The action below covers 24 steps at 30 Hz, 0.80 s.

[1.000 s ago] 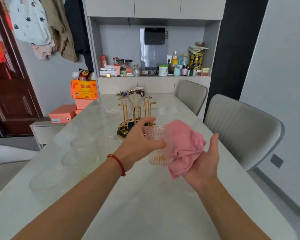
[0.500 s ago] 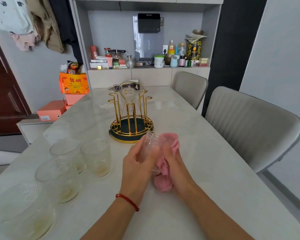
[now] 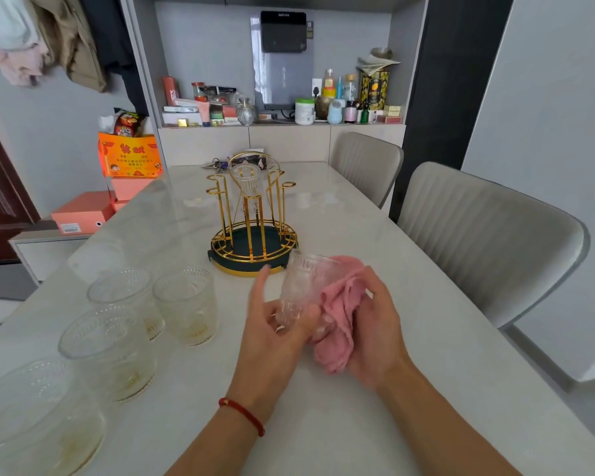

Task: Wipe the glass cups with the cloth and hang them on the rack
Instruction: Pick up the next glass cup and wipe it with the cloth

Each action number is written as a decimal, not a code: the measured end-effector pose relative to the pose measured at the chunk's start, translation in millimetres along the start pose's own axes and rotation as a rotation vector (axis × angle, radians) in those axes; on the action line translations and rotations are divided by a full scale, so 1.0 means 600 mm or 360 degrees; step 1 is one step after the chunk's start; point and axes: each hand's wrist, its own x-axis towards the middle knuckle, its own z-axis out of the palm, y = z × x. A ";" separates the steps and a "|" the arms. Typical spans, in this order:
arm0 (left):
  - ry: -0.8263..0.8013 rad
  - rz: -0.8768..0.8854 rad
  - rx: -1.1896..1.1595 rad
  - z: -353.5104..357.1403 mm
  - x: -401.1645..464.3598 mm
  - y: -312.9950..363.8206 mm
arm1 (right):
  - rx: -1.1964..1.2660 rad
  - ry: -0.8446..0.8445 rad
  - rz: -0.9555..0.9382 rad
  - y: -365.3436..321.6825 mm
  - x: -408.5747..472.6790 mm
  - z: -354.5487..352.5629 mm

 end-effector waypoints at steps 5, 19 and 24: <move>0.0051 0.0084 0.0016 0.011 -0.008 -0.006 | -0.0079 0.0018 0.0036 0.014 -0.001 0.006; 0.0001 -0.0193 0.0014 0.033 -0.016 0.008 | -0.0403 0.0240 -0.0061 0.016 -0.006 0.012; 0.0044 -0.0724 -0.0339 0.041 -0.008 -0.002 | -0.0428 0.0307 -0.0016 0.014 0.002 0.005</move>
